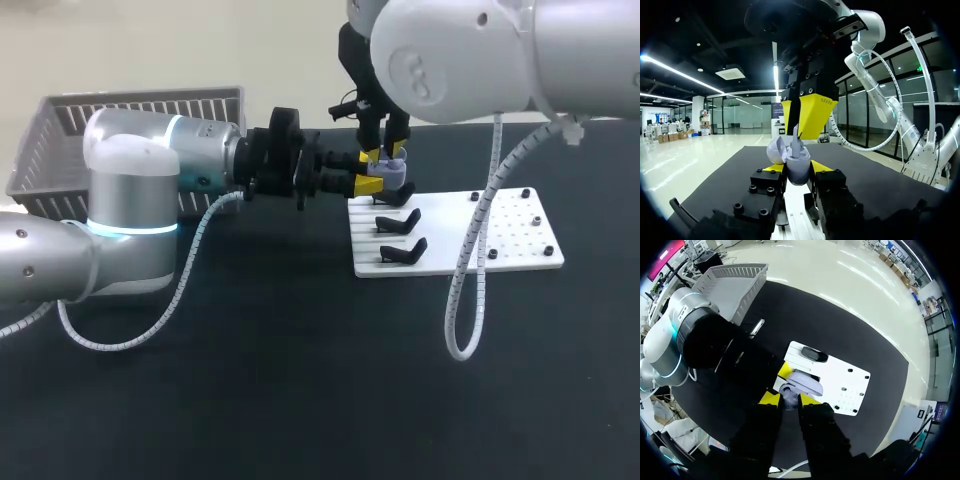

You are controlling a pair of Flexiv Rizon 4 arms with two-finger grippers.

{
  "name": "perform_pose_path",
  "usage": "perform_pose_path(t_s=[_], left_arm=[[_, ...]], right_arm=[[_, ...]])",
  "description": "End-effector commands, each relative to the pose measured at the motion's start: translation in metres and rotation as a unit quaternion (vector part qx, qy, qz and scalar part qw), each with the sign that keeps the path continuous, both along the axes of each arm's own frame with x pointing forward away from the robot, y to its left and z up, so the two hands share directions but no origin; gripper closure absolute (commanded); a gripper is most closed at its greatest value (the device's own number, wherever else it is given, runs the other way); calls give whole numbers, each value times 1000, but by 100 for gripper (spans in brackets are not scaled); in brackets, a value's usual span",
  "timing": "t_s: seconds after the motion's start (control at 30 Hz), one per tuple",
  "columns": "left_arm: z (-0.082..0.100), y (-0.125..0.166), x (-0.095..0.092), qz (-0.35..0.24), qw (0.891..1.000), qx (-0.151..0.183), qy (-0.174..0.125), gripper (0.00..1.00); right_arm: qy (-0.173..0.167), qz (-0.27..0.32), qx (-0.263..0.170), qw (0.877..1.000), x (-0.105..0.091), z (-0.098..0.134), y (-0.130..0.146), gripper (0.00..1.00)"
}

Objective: Pick up each earbud case from the left stands, insert the matching earbuds, close the lid, and place the case in the box.

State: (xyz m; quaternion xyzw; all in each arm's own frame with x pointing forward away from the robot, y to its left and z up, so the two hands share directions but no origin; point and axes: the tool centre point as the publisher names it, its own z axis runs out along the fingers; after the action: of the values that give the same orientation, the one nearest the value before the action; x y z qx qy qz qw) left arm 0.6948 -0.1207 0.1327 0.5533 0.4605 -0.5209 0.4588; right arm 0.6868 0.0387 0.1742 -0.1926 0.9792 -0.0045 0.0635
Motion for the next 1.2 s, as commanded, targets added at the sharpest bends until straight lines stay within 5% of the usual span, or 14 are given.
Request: perform_pose_path(t_s=[0.03,0.53,0.57,0.6,0.63,0.87,1.2], left_arm=[[-1,0,0,1,1000,-1,0,100],[-1,0,0,1,1000,-1,0,100],[-1,0,0,1,1000,-1,0,100],[-1,0,0,1,1000,-1,0,100],[-1,0,0,1,1000,-1,0,100],[-1,0,0,1,1000,-1,0,100],[-1,0,0,1,1000,-1,0,100]], right_arm=[[4,1,3,1000,2,-2,0,100],[18,9,-6,1000,5,-8,2,100],[18,8,-7,1000,5,-8,2,85],[17,8,-6,1000,4,-5,1,29],[16,8,-4,1000,3,-3,1,0],[-12,0,20,1000,1,26,-8,0],[-6,-124,36,992,48,25,-35,0]])
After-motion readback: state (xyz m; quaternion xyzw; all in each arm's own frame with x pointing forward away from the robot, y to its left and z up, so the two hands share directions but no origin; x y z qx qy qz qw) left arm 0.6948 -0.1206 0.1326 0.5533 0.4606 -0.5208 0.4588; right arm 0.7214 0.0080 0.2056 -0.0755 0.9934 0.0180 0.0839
